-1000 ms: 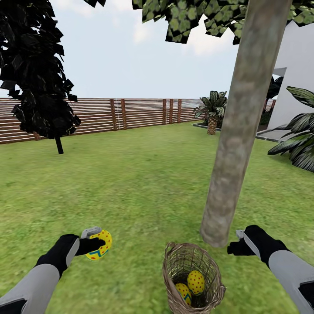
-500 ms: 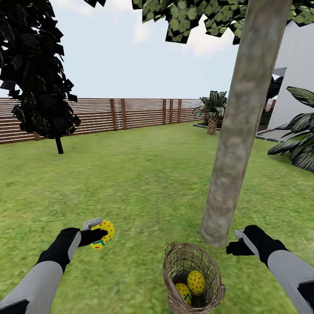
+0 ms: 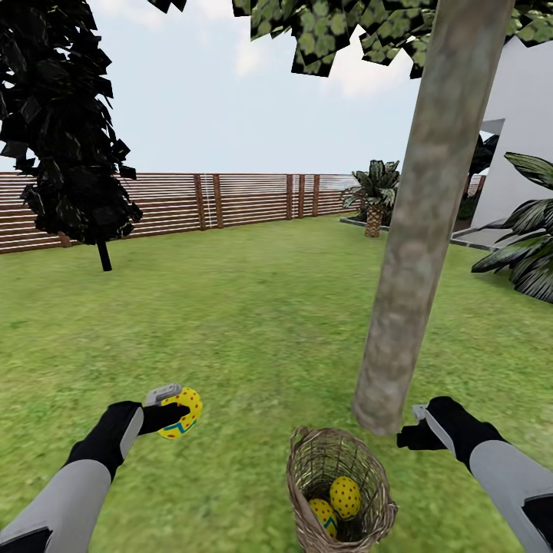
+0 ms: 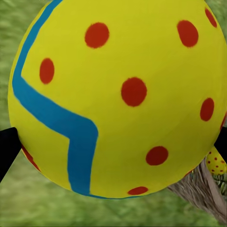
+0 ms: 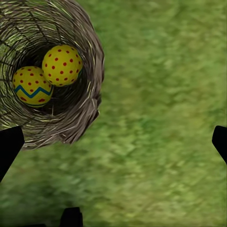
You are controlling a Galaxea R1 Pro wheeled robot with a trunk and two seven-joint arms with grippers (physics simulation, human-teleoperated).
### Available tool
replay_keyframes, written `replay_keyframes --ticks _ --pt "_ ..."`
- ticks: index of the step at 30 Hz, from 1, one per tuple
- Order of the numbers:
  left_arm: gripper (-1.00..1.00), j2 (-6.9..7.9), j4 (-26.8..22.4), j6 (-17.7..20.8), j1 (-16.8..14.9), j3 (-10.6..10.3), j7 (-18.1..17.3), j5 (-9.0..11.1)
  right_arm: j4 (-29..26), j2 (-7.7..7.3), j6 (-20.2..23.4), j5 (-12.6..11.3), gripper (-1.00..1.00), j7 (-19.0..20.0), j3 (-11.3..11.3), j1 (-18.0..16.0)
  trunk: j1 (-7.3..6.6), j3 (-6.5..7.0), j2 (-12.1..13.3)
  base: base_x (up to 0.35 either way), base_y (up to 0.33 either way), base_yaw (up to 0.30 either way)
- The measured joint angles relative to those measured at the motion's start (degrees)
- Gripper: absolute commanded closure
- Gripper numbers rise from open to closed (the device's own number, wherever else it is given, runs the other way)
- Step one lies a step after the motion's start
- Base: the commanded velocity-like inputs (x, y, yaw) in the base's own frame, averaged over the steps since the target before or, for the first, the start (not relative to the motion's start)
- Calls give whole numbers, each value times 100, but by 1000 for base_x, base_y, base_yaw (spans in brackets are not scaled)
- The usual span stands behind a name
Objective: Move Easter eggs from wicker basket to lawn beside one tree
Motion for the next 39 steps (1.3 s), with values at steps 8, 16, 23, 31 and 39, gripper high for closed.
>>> replay_keyframes --ticks 8,16,23,31,39 --pt "100 -51 1 -22 -1 3 11 -4 0 46 -3 -1 -100 -29 0 1 0 0 0 0 283 0" --pt "100 -53 32 -31 -1 2 11 -4 0 38 -3 0 -100 -34 -1 1 -1 0 0 42 339 0" --pt "100 -60 34 -31 0 2 11 -5 0 37 -3 0 -100 -34 -1 1 -1 0 0 86 339 0" --pt "100 -152 59 -31 0 -4 20 -20 0 20 -7 0 -100 -26 -9 1 -1 0 0 108 313 0" --pt "100 -175 79 -35 0 -8 18 -15 0 20 -2 -2 -100 -32 -2 0 0 0 0 36 67 0"
